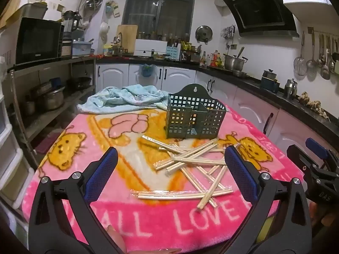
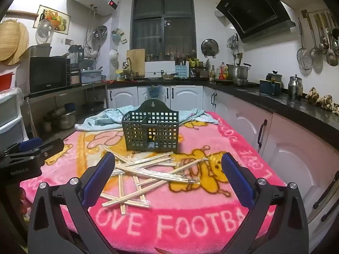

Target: Organize utensils

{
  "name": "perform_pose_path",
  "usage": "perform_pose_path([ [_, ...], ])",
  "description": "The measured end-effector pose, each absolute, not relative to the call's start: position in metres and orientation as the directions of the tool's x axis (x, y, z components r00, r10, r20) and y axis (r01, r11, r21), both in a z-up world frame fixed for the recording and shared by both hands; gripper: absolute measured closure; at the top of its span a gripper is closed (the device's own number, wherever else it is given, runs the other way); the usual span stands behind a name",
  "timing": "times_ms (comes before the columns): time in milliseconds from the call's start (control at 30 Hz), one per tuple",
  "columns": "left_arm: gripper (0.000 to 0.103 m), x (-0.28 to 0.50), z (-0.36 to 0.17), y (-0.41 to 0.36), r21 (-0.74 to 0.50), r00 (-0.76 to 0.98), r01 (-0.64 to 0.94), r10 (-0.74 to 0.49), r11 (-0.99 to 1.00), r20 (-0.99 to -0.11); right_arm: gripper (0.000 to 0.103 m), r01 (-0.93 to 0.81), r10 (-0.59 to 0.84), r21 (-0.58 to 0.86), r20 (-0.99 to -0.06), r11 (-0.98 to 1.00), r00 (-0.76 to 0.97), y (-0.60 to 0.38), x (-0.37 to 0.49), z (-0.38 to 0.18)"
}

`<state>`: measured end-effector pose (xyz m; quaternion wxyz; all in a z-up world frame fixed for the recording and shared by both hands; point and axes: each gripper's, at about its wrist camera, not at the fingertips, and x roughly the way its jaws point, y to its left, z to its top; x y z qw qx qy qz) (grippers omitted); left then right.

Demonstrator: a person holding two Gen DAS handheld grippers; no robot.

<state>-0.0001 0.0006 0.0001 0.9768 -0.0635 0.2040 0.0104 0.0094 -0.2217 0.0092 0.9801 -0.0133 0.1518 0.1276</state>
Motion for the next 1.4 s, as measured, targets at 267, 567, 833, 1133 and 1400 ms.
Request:
perform_pose_path([
  [267,0.01,0.0016,0.001,0.0006,-0.122,0.917,-0.041,-0.011,0.992,-0.398,0.006,-0.253,0.243,0.006,-0.311,0.967,0.919,-0.2215,0.0101,0.0091],
  [567,0.01,0.0014,0.0038,0.0016,-0.125,0.919,-0.039,-0.013,0.991,-0.395,0.006,-0.254,0.244,0.007,-0.313,0.967,0.918,-0.2215,0.0105,0.0082],
  [833,0.01,0.0006,0.0037,0.0019,-0.126,0.92,-0.042,-0.011,0.991,-0.392,0.006,-0.254,0.244,0.008,-0.313,0.967,0.918,-0.2218,0.0107,0.0081],
  [1133,0.01,-0.0012,0.0033,0.0021,-0.127,0.921,-0.039,-0.013,0.991,-0.39,0.006,-0.254,0.244,0.009,-0.314,0.967,0.918,-0.2217,0.0108,0.0082],
  [1400,0.01,-0.0016,0.0031,0.0021,-0.127,0.922,-0.04,-0.012,0.991,-0.388,0.006,-0.254,0.244,0.009,-0.313,0.967,0.918,-0.2213,0.0105,0.0084],
])
